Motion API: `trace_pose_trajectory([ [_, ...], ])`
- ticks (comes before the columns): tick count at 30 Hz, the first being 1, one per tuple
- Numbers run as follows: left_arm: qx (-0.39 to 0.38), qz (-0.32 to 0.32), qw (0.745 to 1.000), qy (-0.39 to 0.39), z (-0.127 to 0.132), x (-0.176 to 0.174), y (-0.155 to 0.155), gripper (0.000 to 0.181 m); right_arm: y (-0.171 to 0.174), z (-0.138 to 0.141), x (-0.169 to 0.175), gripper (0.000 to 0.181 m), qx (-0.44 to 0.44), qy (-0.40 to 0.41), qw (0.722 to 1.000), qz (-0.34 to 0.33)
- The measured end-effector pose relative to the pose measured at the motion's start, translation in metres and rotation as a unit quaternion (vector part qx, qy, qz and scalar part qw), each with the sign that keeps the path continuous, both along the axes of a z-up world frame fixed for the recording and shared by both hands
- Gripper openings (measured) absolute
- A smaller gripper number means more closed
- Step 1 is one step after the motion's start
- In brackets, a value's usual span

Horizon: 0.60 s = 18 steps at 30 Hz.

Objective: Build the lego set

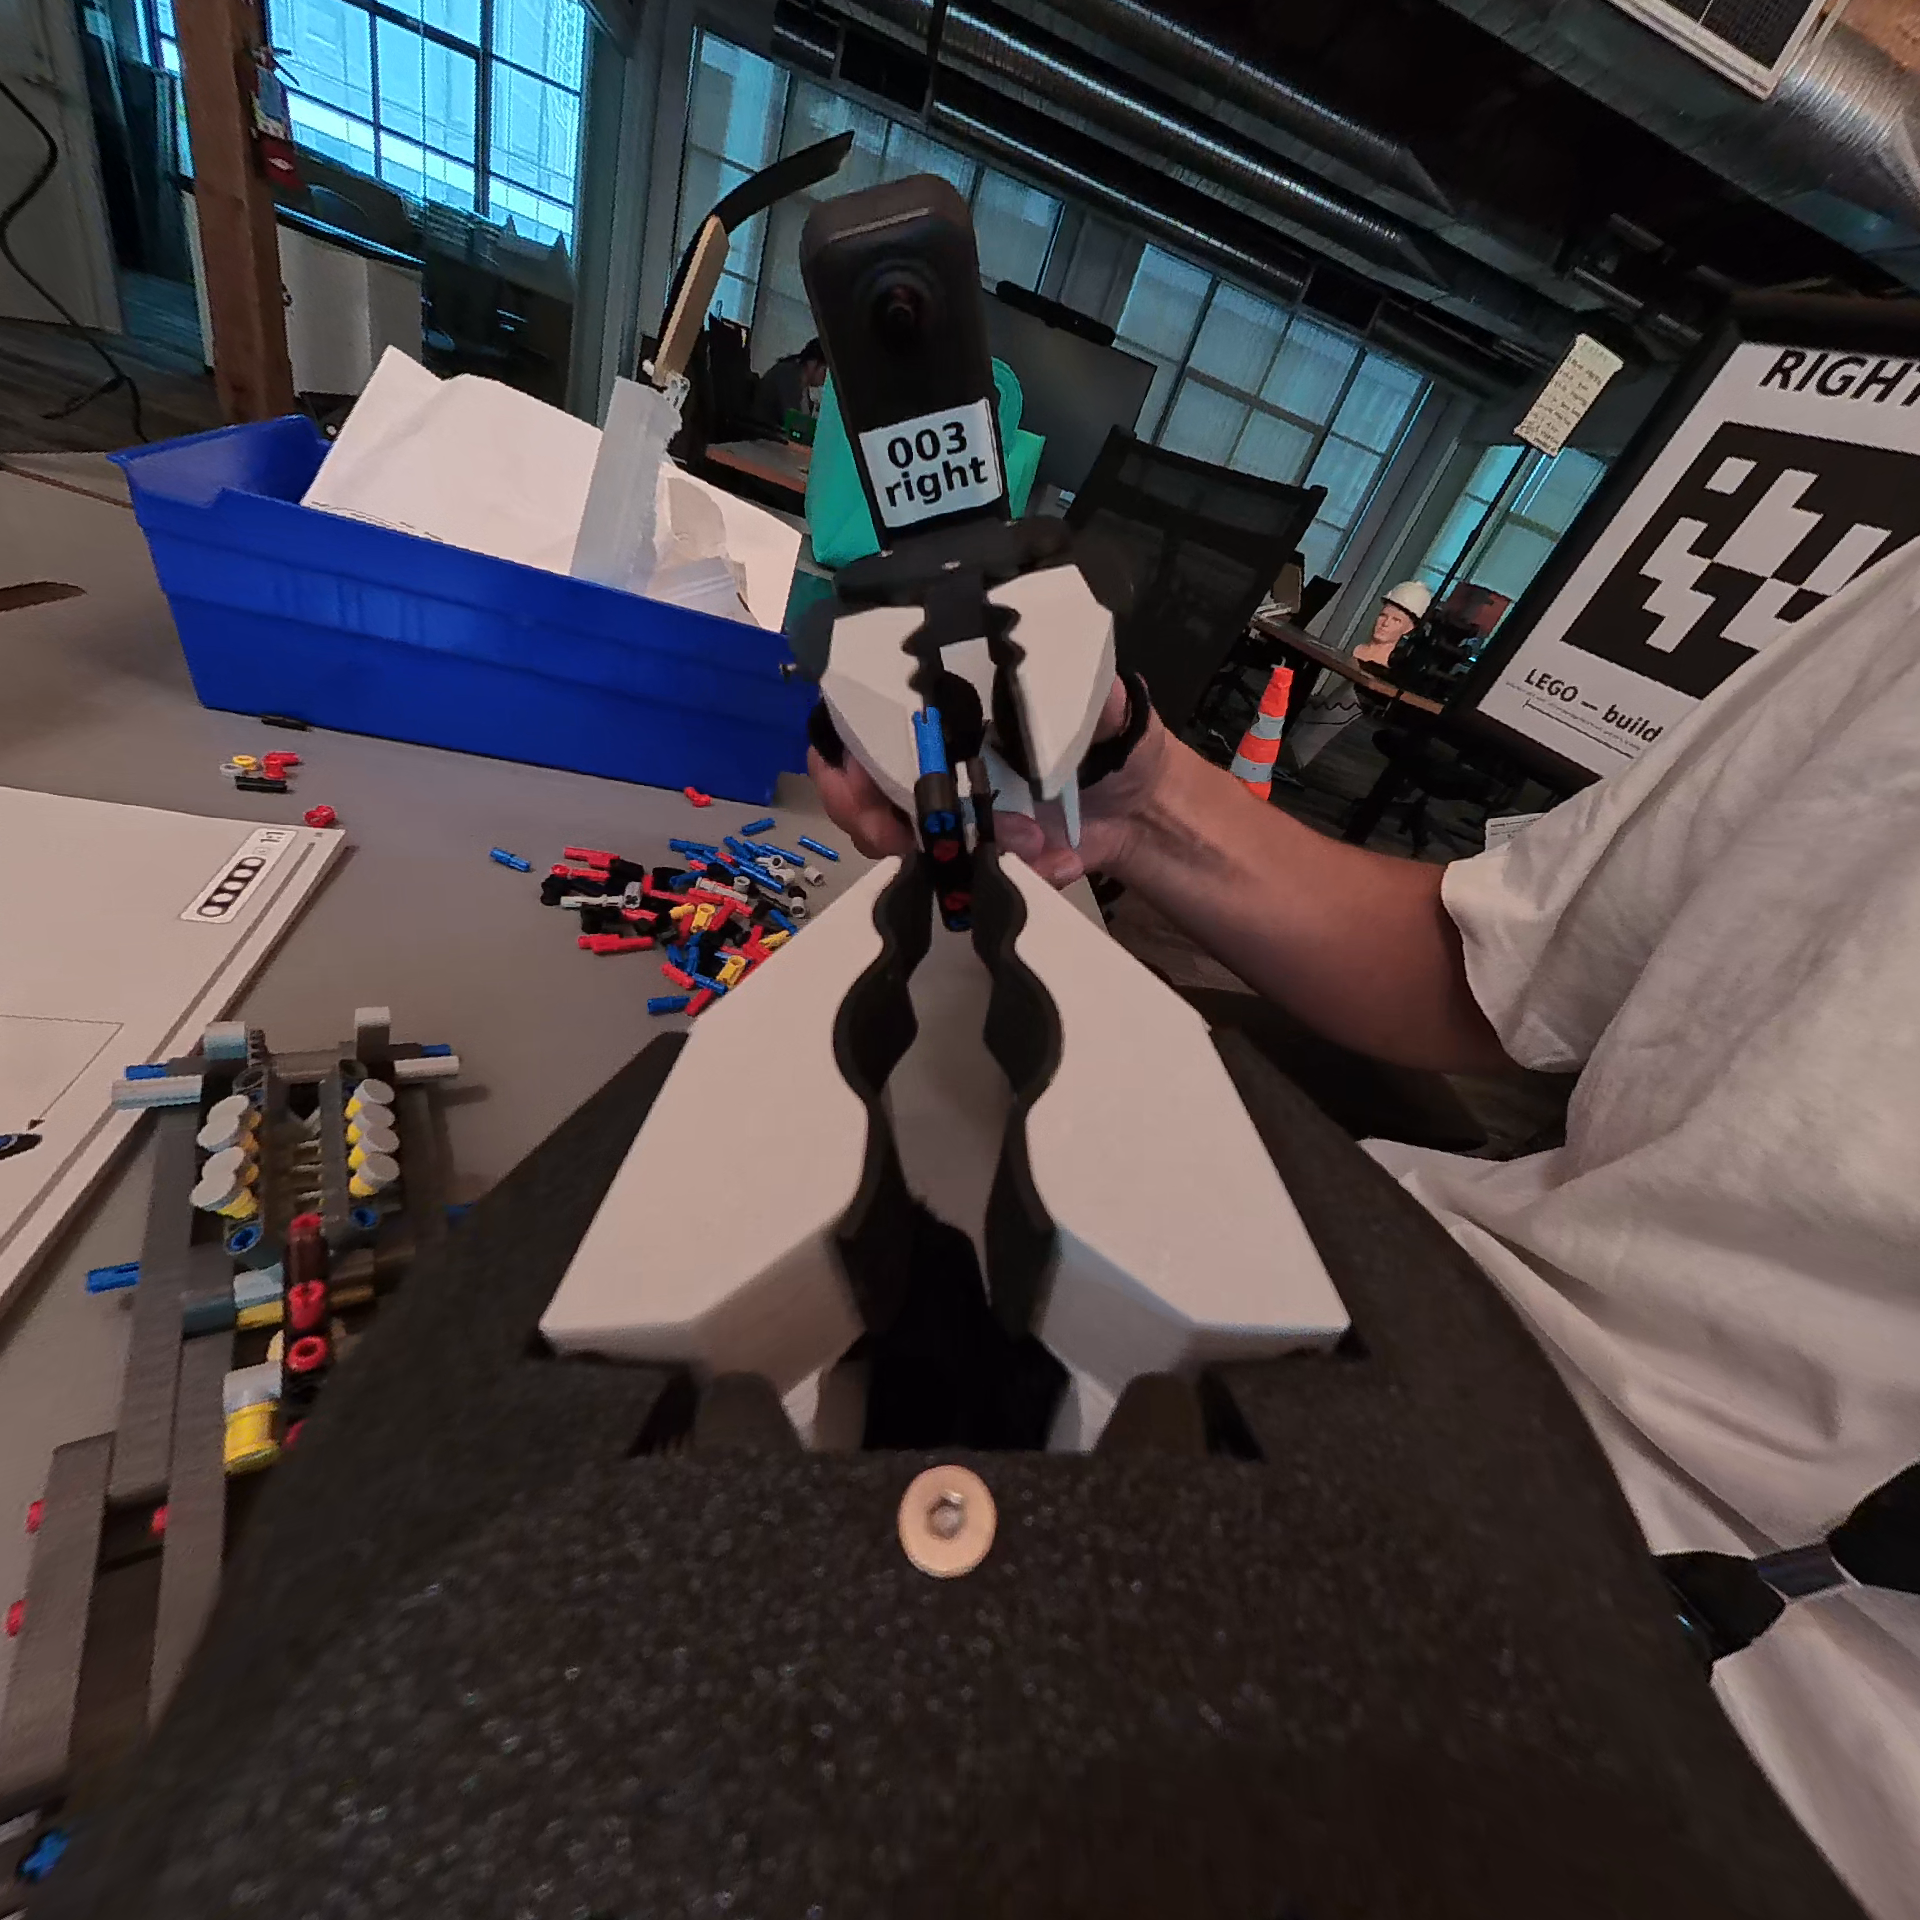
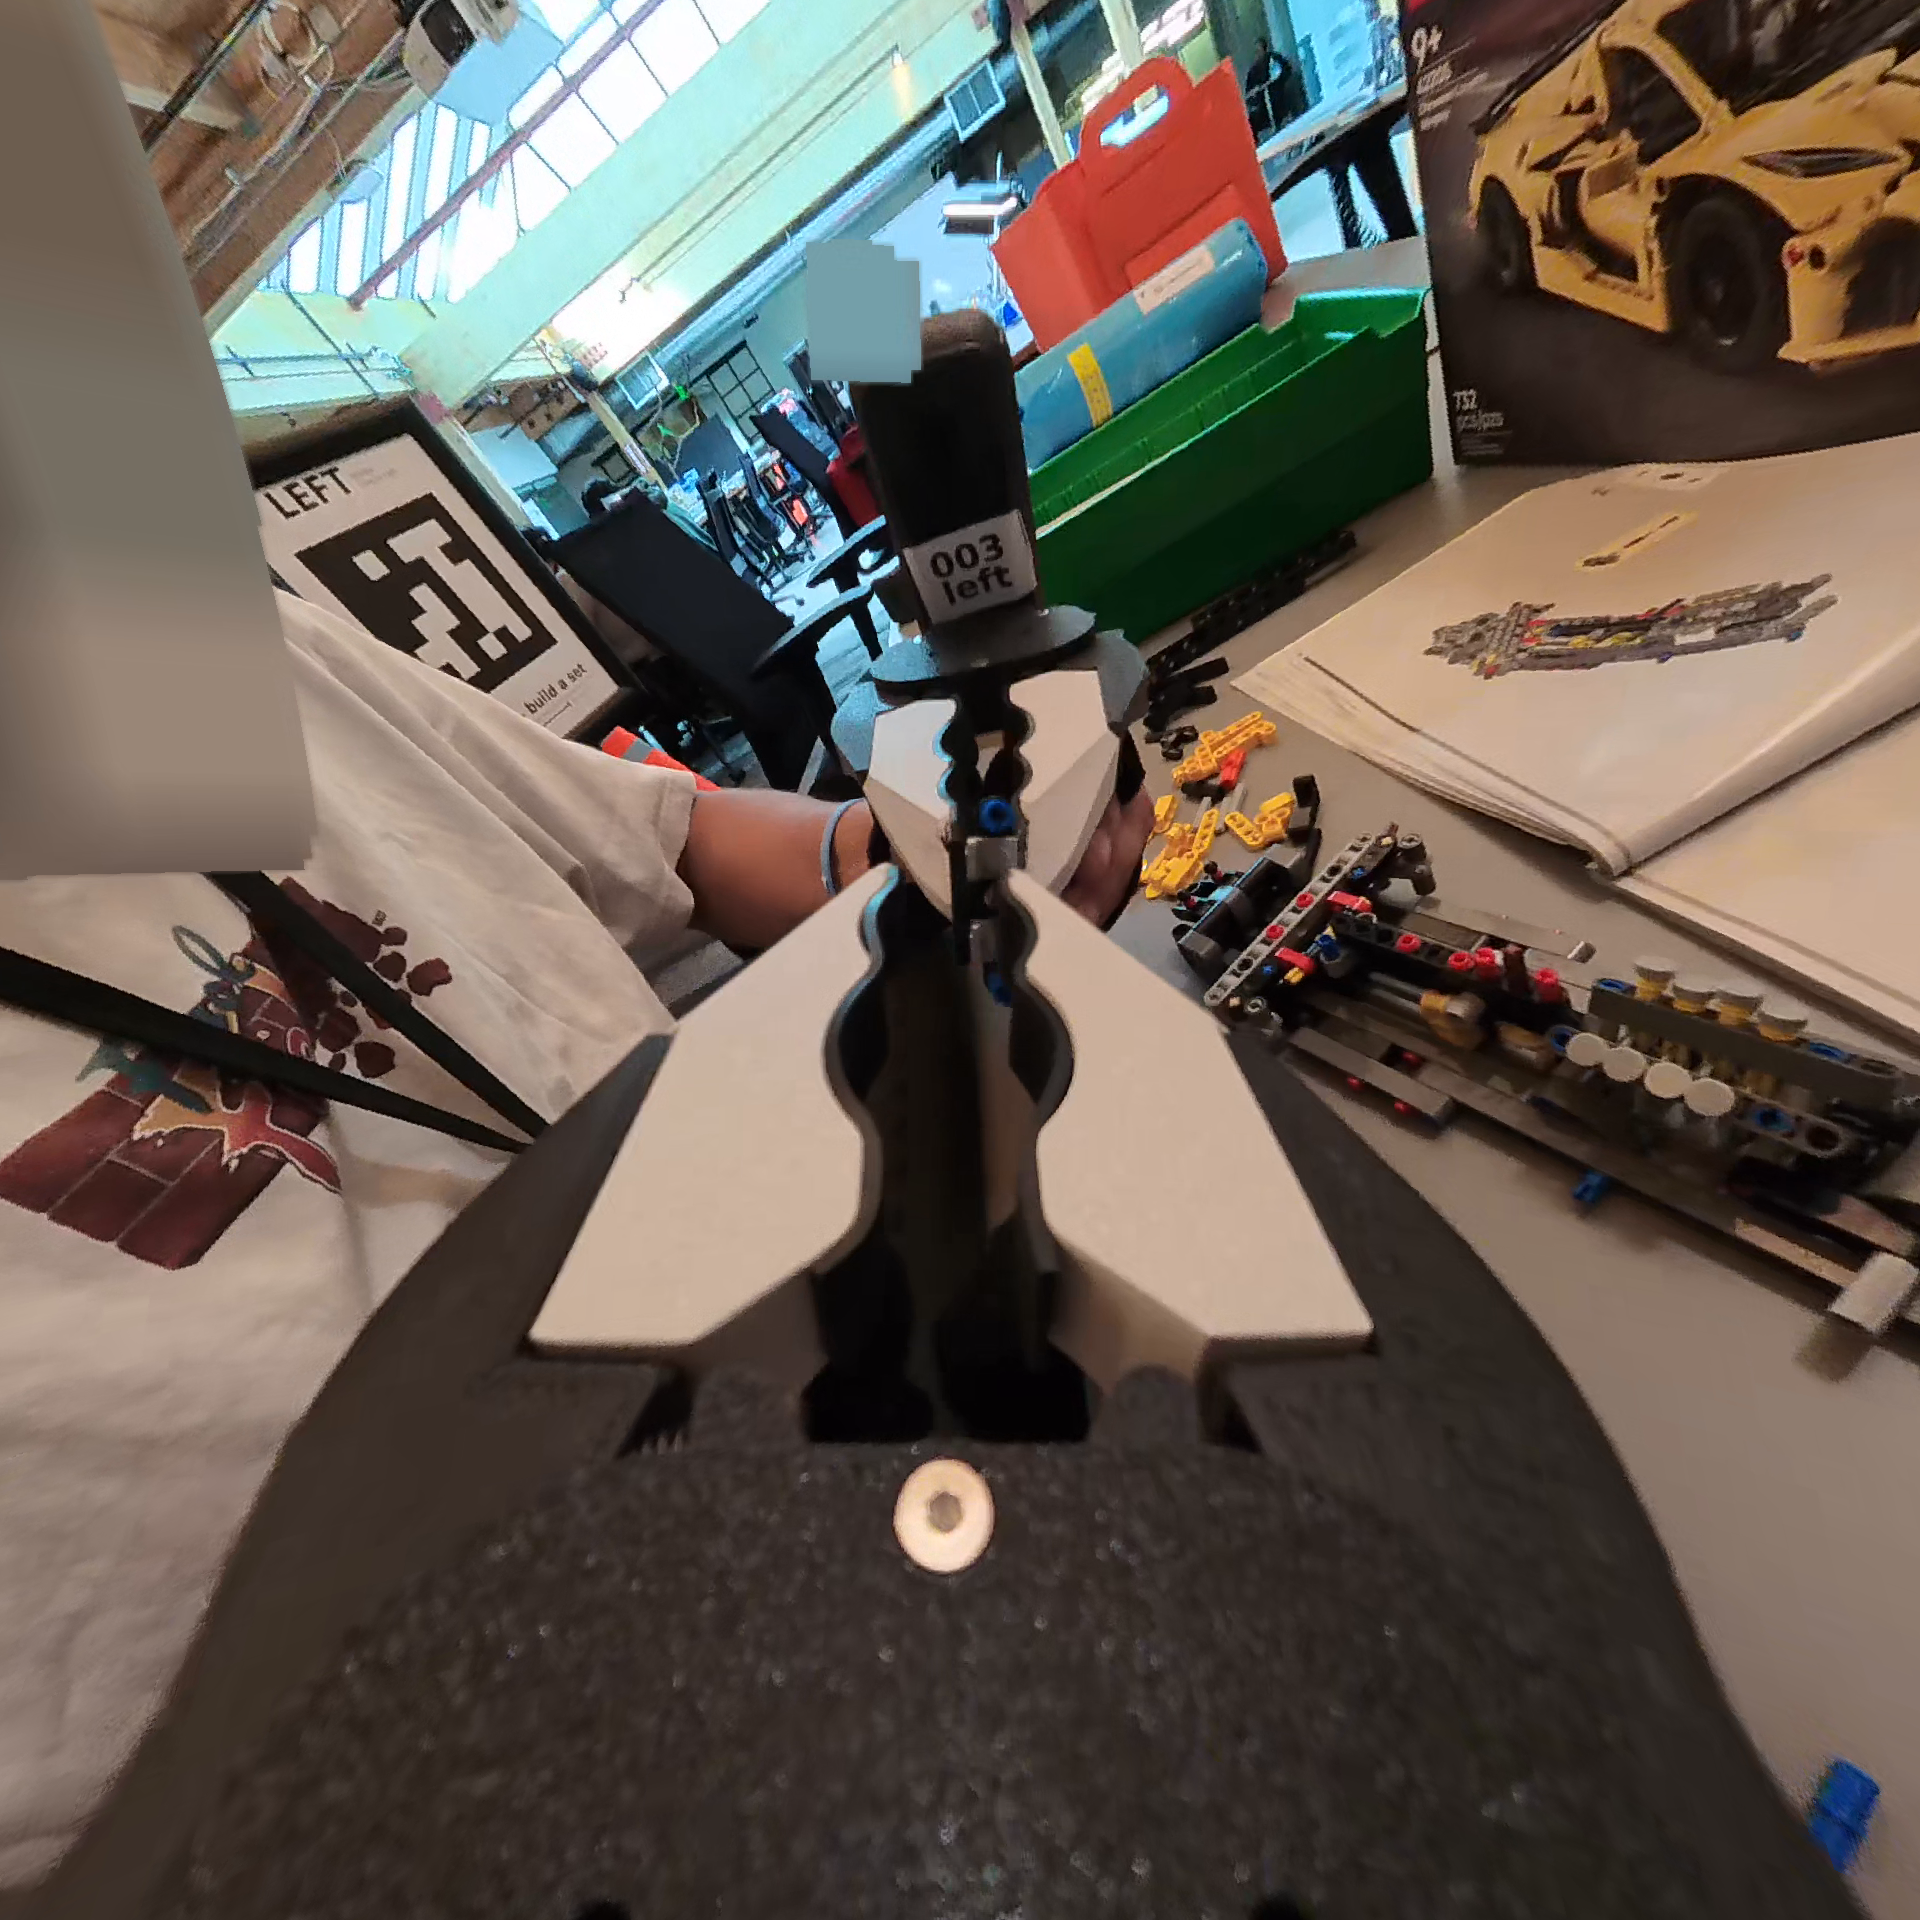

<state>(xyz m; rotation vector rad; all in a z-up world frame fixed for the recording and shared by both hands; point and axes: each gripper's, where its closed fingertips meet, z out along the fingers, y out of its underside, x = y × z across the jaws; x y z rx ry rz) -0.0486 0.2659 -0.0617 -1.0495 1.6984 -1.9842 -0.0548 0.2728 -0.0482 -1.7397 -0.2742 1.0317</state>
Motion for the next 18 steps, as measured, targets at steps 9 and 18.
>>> trace_pose_trajectory([
  [9,0.016,-0.002,1.0,0.015,-0.007,0.001,-0.003,0.006,0.004,-0.004,0.004,0.014,0.008,-0.027,0.999,-0.017],
  [18,0.024,-0.003,0.999,0.03,-0.013,0.002,-0.005,0.006,0.004,-0.012,0.004,0.01,0.006,-0.061,0.998,-0.023],
])
